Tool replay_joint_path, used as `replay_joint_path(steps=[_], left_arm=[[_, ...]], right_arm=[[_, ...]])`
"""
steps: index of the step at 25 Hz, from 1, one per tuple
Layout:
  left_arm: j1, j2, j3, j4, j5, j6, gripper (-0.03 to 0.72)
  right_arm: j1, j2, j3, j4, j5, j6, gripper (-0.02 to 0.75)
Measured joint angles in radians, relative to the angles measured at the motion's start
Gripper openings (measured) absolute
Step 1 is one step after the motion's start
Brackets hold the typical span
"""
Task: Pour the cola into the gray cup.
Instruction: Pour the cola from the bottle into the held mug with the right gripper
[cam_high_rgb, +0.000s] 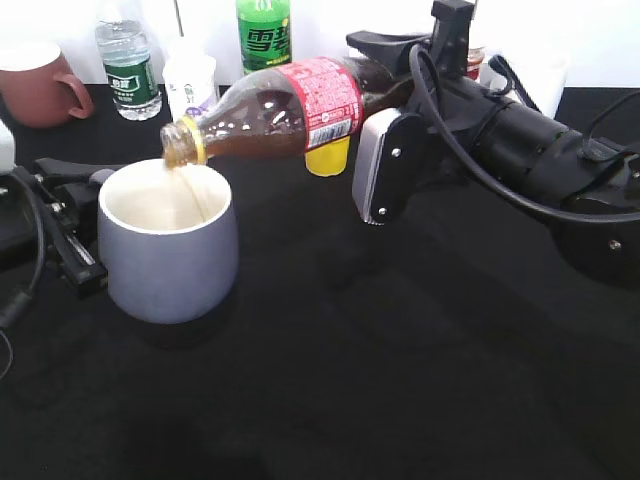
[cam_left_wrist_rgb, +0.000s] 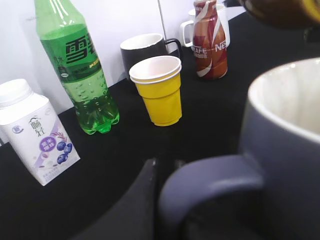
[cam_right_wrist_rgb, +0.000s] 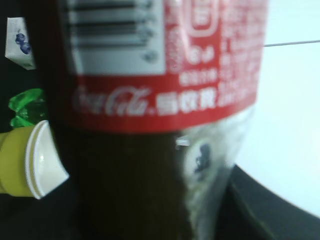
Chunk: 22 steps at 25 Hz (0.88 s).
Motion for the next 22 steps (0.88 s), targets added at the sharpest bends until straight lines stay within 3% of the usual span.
replay_joint_path(steps=[22], left_arm=[[0.000, 0.000, 0.000, 0.002, -0.044, 0.003, 0.050]], right_arm=[[0.000, 0.000, 0.000, 0.002, -0.047, -0.117, 0.393]])
